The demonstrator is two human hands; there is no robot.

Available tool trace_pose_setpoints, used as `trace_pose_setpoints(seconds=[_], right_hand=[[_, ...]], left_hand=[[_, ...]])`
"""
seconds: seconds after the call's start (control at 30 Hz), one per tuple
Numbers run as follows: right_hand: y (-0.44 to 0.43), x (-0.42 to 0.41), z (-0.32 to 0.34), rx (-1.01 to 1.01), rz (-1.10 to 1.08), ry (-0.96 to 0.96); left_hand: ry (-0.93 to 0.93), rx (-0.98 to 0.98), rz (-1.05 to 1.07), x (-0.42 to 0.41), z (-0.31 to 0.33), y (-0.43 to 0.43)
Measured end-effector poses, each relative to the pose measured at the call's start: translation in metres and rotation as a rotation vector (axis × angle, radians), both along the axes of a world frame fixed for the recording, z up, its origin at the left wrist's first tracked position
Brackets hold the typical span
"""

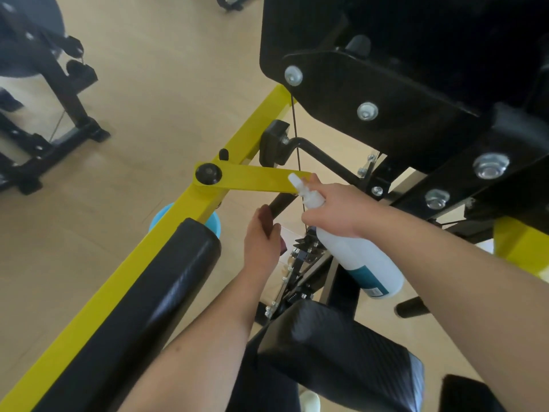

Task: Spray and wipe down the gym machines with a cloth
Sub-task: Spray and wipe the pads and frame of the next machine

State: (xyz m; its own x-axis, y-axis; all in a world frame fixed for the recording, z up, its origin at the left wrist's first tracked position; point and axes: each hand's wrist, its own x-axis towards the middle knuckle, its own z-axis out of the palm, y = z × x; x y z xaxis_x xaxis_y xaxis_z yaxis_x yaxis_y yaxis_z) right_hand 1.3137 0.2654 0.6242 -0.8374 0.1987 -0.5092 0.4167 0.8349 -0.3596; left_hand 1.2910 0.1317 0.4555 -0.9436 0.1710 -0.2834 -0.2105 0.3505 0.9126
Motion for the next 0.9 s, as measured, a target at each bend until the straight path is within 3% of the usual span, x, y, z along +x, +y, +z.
trace_pose_setpoints(seconds=[0.1, 0.33, 0.43, 0.9], right_hand=[[0.000, -0.001, -0.001, 0.020, 0.019, 0.010], [-0.012, 0.011, 0.008, 0.100, 0.086, 0.067], [-0.020, 0.032, 0.014, 0.089, 0.065, 0.174], [-0.042, 0.125, 0.077, 0.294, 0.059, 0.290]], left_hand=[[-0.032, -0.025, 0.005, 0.010, 0.002, -0.007], [-0.161, 0.169, 0.054, 0.034, 0.021, -0.035], [-0.163, 0.189, 0.065, 0.036, 0.035, -0.049], [-0.084, 0.244, -0.077, 0.063, 0.127, -0.071]])
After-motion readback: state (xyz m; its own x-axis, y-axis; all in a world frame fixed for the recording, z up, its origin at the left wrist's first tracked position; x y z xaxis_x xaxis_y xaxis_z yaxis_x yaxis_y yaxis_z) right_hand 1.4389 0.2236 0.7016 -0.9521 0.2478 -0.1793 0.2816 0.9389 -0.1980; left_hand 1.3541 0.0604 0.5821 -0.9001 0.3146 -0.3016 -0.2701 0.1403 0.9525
